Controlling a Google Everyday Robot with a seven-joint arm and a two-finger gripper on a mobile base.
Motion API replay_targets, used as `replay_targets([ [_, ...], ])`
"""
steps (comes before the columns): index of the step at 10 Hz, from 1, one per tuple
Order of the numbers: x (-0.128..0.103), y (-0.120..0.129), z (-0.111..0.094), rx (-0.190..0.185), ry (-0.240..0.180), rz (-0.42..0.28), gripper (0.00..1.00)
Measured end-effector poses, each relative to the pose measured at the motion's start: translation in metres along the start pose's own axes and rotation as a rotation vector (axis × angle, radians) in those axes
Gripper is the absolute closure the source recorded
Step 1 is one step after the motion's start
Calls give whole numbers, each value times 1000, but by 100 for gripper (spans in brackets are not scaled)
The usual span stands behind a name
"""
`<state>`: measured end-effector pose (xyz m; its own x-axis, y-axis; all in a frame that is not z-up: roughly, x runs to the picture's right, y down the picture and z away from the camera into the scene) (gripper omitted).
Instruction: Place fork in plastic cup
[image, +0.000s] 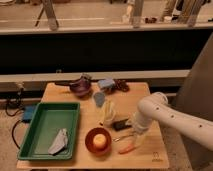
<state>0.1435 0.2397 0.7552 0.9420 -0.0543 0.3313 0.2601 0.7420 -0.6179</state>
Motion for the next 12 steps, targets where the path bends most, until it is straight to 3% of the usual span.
replay_targets([
  [3,7,-3,4,-5,18,29,51],
  [5,10,-7,8,-6,31,34,50],
  [7,12,-10,17,-6,47,35,41],
  [12,10,-14,39,-11,79,17,41],
])
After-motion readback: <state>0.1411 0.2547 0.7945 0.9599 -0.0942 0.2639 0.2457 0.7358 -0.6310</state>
